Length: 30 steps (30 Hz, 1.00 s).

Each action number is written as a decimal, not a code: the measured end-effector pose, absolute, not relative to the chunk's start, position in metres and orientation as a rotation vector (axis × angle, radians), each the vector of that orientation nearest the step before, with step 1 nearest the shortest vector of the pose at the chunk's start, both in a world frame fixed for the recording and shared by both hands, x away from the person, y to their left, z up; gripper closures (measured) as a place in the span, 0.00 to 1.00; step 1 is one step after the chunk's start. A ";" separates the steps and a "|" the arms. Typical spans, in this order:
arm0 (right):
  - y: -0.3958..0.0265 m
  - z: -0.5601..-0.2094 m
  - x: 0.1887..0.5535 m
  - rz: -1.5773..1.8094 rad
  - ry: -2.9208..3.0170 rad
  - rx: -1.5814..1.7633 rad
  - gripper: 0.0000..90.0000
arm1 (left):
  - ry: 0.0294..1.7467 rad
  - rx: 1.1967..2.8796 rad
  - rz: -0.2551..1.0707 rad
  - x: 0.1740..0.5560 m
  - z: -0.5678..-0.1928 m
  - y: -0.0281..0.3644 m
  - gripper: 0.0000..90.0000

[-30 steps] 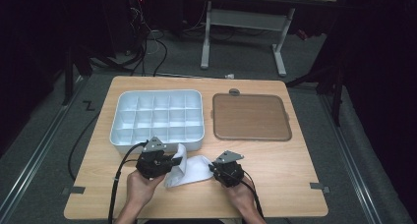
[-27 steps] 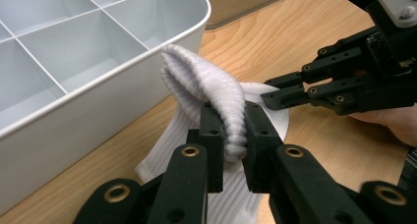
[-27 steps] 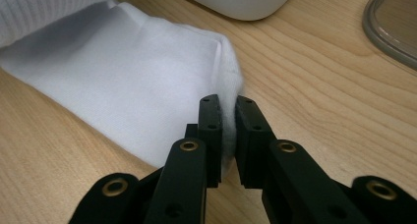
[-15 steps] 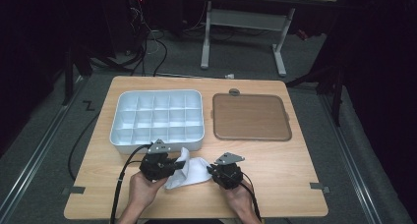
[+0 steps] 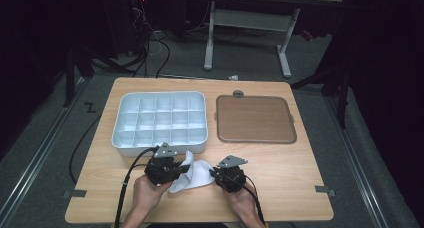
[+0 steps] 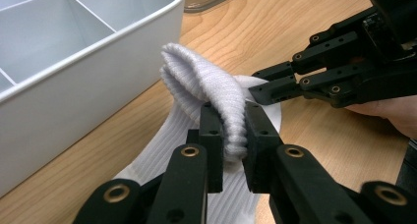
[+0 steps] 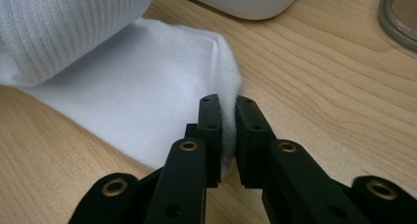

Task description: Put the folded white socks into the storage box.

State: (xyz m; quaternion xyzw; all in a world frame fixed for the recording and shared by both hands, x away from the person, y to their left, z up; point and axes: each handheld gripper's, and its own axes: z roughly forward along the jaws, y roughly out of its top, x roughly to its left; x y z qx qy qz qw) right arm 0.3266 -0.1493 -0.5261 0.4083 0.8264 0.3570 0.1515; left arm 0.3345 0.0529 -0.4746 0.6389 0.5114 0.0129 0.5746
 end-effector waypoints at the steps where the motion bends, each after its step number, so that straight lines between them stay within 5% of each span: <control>1: -0.149 -0.526 0.326 1.026 2.371 1.172 0.92 | 1.198 1.498 0.028 0.334 -0.475 0.052 0.90; 30: -0.148 -0.528 0.328 1.025 2.376 1.150 0.91 | 1.160 1.587 0.045 0.334 -0.493 0.024 0.89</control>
